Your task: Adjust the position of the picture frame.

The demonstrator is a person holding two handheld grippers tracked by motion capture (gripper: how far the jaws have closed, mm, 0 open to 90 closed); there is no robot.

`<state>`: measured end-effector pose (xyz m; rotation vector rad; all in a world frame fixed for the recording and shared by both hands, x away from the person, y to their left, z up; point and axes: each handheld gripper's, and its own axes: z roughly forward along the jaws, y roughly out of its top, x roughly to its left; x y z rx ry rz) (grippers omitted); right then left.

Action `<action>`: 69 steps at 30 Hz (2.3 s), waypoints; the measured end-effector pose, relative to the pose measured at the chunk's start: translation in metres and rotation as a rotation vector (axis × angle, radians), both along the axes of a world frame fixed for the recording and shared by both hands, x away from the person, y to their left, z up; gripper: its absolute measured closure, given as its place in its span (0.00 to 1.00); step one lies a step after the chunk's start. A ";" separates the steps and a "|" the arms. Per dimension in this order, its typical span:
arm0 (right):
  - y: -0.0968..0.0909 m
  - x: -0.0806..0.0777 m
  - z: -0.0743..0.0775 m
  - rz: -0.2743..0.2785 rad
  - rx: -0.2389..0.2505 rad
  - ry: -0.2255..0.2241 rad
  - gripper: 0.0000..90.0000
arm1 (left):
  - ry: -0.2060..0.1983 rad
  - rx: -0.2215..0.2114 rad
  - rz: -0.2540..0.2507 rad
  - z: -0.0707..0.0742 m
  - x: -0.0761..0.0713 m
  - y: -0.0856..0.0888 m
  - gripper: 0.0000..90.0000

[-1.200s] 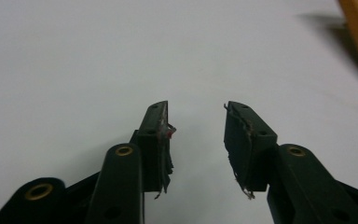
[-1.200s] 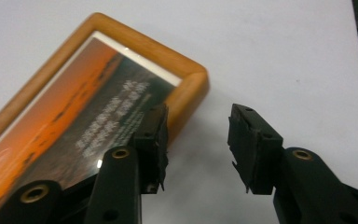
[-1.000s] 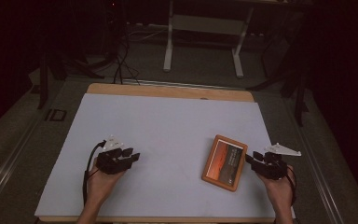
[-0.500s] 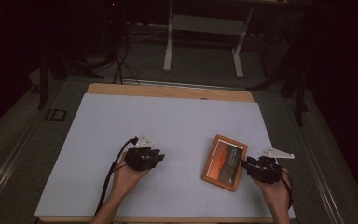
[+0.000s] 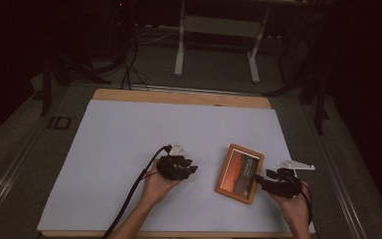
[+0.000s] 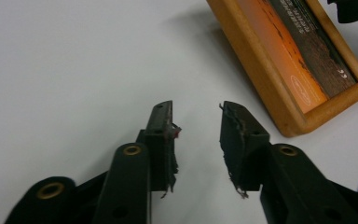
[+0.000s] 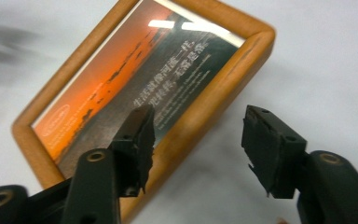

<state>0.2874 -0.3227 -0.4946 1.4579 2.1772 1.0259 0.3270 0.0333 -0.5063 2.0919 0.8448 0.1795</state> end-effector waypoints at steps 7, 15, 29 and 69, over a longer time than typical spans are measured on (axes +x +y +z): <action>0.000 0.004 -0.008 0.006 0.040 0.042 0.38 | 0.057 -0.042 -0.059 -0.004 0.006 -0.020 0.56; 0.003 0.007 -0.012 0.008 0.068 0.065 0.28 | 0.102 -0.083 -0.112 -0.009 0.014 -0.045 0.45; 0.014 0.016 -0.027 0.052 0.125 0.131 0.22 | 0.201 -0.065 -0.196 -0.027 0.030 -0.087 0.43; 0.001 0.003 0.011 0.155 0.273 -0.007 0.69 | 0.140 -0.138 -0.148 0.011 0.012 -0.056 0.76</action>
